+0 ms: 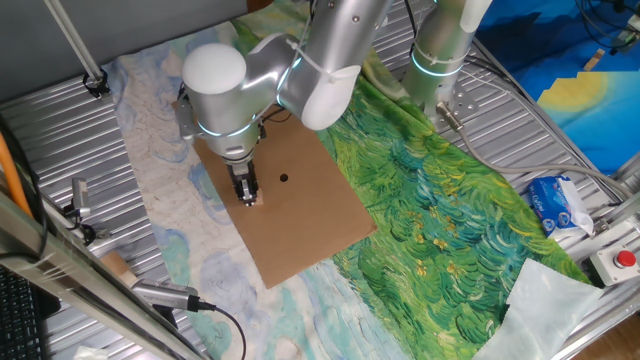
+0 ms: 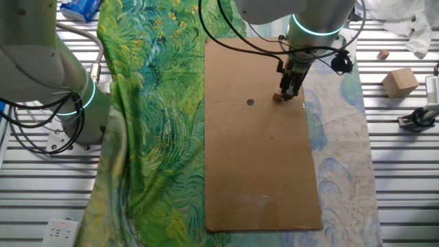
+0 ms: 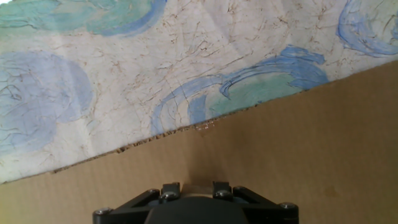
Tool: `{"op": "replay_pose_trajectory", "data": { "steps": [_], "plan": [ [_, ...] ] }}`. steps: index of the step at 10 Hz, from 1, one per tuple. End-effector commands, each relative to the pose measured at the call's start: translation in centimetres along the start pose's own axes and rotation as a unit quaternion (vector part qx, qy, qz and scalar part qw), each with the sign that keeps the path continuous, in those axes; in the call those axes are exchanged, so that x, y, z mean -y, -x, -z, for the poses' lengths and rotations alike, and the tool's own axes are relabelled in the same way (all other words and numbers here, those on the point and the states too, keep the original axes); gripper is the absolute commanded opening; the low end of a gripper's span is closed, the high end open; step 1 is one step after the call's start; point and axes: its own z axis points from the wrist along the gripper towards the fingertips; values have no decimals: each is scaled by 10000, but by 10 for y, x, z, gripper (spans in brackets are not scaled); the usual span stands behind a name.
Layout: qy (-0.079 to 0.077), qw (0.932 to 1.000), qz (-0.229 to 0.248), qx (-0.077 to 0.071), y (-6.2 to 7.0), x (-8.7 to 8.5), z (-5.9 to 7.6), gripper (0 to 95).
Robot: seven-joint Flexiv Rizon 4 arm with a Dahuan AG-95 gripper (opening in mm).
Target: Hold a small block with the gripper and sweep it from left to right on the table
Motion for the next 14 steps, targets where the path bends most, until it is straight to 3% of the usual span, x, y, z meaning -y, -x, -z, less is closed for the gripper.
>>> {"op": "replay_pose_trajectory", "data": {
  "steps": [1,2,3,8,9,11,12,13,14],
  "plan": [
    [-15,10000,28,-1,0,0,0,380],
    [-26,10000,73,-3,0,0,0,570],
    [-45,10000,61,-15,0,0,0,950],
    [-40,10000,47,23,0,1,2,950],
    [-94,9999,52,37,1,2,6,950],
    [-451,9988,125,112,5,4,32,950],
    [-685,9974,129,170,6,5,37,760],
    [-1067,9938,159,269,6,7,38,380],
    [-1143,9929,152,289,6,8,38,190]
  ]
}}
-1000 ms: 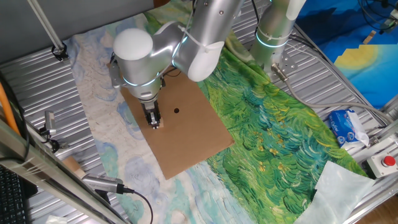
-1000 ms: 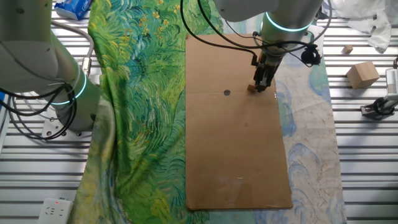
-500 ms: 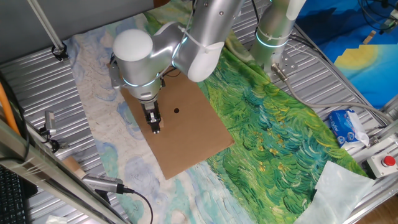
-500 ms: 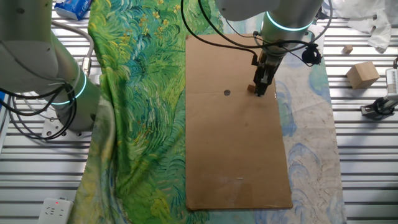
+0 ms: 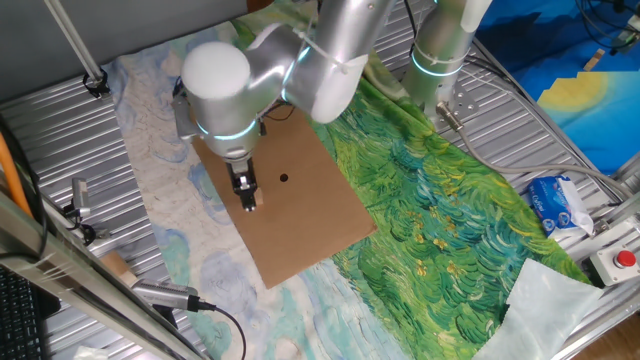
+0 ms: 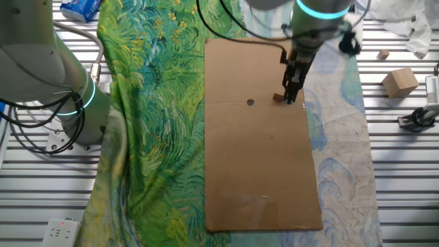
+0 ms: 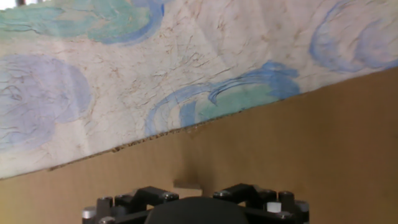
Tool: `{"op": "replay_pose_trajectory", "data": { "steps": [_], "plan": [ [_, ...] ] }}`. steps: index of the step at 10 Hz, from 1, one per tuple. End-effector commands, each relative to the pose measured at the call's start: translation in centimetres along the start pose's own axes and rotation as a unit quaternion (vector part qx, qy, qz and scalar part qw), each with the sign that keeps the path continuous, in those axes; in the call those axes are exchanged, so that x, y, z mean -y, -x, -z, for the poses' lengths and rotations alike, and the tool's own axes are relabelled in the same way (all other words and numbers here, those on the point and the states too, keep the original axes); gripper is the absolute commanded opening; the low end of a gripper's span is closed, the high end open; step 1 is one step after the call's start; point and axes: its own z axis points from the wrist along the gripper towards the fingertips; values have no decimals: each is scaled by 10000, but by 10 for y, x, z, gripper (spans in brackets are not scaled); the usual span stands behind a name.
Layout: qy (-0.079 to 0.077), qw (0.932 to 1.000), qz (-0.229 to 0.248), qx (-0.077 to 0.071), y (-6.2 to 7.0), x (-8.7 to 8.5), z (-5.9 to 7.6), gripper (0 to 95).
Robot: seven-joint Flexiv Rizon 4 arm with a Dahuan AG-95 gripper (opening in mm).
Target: Hold a small block with the gripper and sweep it from left to right on the table
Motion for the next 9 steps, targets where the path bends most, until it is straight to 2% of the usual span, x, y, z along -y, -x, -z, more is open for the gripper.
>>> {"op": "replay_pose_trajectory", "data": {
  "steps": [1,3,4,5,7,9],
  "plan": [
    [-435,9990,-13,117,1,4,4,0],
    [-378,9992,13,93,2,7,9,0],
    [-262,9996,-15,65,1,9,11,0],
    [170,9998,-112,-65,1,13,14,0],
    [397,9990,-108,-176,1,17,17,0],
    [395,9990,-109,-182,1,18,19,0]
  ]
}}
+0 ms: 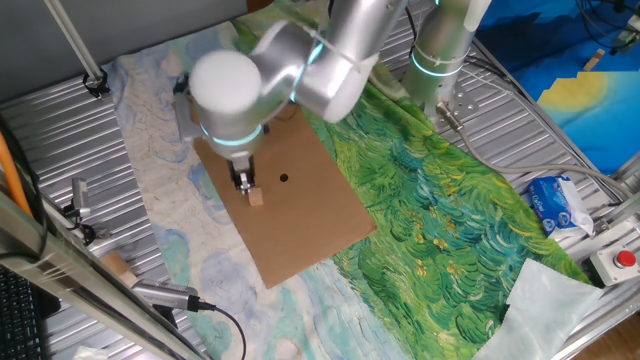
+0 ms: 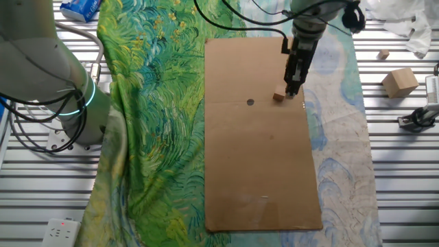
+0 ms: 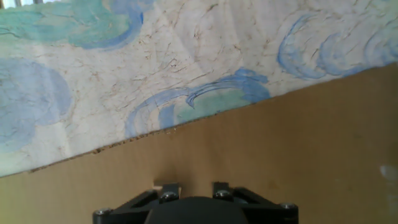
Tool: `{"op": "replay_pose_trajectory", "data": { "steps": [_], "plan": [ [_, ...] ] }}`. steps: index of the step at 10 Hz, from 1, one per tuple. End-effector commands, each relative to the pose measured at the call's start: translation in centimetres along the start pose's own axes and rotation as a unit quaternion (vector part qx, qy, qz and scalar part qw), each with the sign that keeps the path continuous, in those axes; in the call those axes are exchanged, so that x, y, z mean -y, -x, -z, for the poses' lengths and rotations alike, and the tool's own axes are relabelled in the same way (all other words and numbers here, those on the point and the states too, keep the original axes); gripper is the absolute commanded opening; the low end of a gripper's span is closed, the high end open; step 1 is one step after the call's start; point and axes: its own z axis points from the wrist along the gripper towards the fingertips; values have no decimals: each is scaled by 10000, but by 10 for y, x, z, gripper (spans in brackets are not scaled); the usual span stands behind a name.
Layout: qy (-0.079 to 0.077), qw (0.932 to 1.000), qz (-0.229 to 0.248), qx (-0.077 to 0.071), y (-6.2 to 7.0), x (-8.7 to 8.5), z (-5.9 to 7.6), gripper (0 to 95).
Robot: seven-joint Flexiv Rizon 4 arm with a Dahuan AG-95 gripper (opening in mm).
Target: Hold a small block with the gripper and sweep it from left to right on the table
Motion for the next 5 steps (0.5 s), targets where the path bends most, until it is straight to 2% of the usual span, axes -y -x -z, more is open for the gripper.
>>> {"op": "replay_pose_trajectory", "data": {
  "steps": [1,5],
  "plan": [
    [410,9990,-17,-156,0,-1,2,0],
    [419,9989,21,-230,-1,-1,4,0]
  ]
}}
